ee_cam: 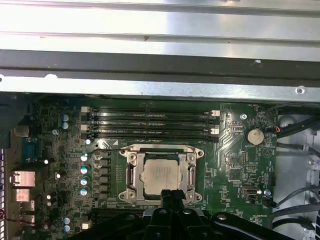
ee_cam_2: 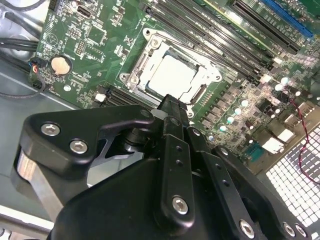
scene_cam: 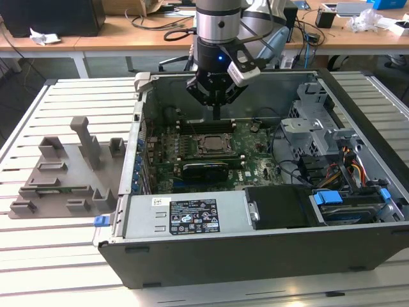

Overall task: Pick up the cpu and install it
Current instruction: 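Install the first cpu locking lever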

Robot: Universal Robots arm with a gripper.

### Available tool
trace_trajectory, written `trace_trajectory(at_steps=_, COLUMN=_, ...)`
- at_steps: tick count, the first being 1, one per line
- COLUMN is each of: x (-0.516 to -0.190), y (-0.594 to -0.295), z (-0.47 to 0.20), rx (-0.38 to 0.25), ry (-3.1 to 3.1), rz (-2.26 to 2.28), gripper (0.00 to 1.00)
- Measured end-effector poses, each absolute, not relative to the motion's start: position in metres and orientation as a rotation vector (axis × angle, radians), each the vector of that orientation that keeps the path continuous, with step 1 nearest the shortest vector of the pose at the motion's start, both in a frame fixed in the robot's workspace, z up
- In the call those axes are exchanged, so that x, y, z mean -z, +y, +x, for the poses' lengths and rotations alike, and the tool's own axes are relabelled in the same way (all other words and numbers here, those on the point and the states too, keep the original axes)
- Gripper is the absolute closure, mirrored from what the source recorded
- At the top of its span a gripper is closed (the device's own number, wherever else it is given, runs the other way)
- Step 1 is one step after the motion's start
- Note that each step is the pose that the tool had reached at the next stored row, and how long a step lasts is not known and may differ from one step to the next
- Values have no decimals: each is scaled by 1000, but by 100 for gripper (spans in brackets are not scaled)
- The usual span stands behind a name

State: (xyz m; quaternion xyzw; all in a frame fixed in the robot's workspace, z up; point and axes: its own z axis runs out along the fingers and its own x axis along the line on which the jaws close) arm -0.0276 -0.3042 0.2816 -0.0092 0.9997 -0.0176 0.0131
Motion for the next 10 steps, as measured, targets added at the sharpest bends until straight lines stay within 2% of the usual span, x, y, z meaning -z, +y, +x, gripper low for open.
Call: trace_trajectory(at_steps=10, x=-282, y=-304, z=-46, rx=58, ry=3115, rz=-29, gripper=89)
